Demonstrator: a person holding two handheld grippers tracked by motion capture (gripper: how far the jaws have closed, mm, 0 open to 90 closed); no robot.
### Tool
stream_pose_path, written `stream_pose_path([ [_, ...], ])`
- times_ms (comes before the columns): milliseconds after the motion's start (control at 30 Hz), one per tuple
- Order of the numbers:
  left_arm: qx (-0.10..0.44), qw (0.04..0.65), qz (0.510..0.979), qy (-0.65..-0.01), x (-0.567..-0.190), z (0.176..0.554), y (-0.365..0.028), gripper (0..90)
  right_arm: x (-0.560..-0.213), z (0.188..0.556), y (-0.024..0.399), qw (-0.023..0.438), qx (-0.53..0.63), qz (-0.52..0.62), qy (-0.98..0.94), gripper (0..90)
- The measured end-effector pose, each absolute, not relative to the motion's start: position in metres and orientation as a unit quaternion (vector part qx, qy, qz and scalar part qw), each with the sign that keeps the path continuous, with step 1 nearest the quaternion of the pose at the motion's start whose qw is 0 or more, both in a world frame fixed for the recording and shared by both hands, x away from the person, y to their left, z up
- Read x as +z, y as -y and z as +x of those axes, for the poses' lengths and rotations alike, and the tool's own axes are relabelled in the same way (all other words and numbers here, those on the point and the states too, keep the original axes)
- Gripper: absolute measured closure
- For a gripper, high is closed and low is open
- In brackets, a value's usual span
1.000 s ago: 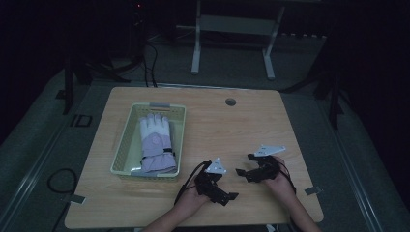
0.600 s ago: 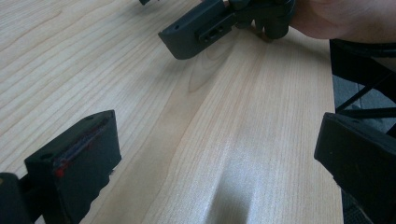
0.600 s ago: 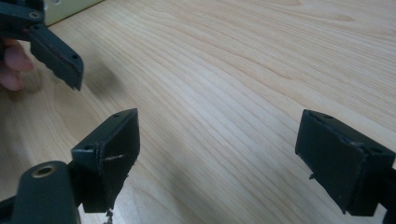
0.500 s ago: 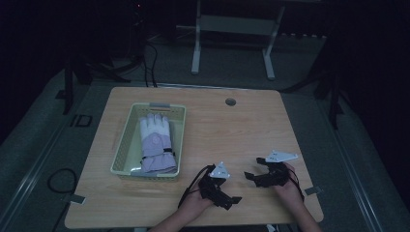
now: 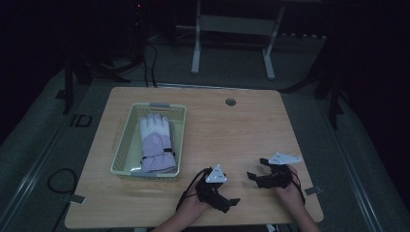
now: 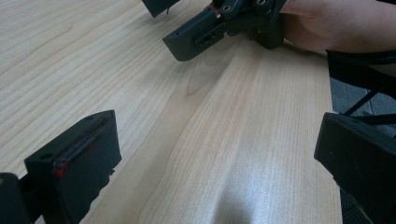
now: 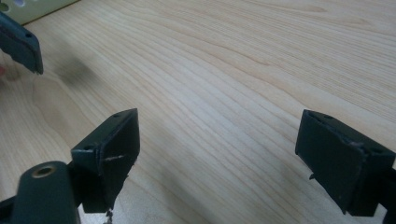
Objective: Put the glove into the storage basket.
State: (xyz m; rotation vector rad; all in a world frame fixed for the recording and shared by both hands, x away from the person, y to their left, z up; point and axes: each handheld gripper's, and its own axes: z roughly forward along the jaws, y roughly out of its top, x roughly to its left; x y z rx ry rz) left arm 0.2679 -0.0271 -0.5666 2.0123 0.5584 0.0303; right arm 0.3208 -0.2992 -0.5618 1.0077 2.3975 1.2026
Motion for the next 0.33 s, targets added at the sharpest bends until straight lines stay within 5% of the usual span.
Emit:
stream_pose_path([
  [333,0.005,0.501,0.834,-0.232,-0.5696,0.2679,0.028,0.5,-0.5617,0.3234,0.3026,0.143,0.416,0.367,-0.82,14.0],
])
